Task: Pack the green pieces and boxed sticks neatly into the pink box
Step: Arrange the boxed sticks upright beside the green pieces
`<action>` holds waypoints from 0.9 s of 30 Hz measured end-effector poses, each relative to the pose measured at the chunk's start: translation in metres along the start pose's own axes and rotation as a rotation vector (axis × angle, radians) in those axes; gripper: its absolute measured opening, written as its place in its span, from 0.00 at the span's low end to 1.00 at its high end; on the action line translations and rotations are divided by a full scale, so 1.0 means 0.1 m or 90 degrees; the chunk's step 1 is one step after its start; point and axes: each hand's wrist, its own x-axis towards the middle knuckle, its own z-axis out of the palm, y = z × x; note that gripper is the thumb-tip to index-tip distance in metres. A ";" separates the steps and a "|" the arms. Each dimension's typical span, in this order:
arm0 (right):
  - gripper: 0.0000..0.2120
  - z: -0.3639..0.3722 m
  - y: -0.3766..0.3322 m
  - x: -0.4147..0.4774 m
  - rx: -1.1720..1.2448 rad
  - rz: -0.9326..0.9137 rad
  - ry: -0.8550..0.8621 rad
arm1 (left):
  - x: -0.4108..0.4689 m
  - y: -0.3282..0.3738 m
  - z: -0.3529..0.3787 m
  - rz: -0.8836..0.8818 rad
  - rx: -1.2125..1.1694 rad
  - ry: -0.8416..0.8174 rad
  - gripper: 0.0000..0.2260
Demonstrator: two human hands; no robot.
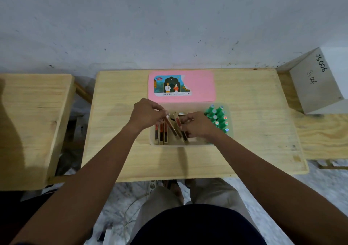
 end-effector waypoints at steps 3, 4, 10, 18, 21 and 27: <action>0.08 0.01 0.05 0.01 -0.039 -0.017 0.008 | 0.04 0.06 0.06 0.030 0.080 -0.022 0.08; 0.05 0.01 0.06 0.02 -0.061 -0.029 0.015 | 0.06 0.08 0.07 0.039 0.109 -0.033 0.07; 0.08 -0.04 0.03 -0.06 -0.237 -0.094 0.054 | 0.13 0.08 0.19 0.097 0.275 -0.051 0.05; 0.16 -0.05 -0.05 -0.06 -0.417 -0.065 -0.018 | 0.18 0.08 0.27 0.088 0.381 -0.050 0.11; 0.11 0.01 -0.01 -0.05 -0.338 -0.061 0.023 | 0.19 0.07 0.27 0.084 0.408 -0.037 0.11; 0.07 0.21 0.19 -0.01 -0.094 -0.042 0.109 | 0.20 0.06 0.36 0.070 0.399 -0.055 0.07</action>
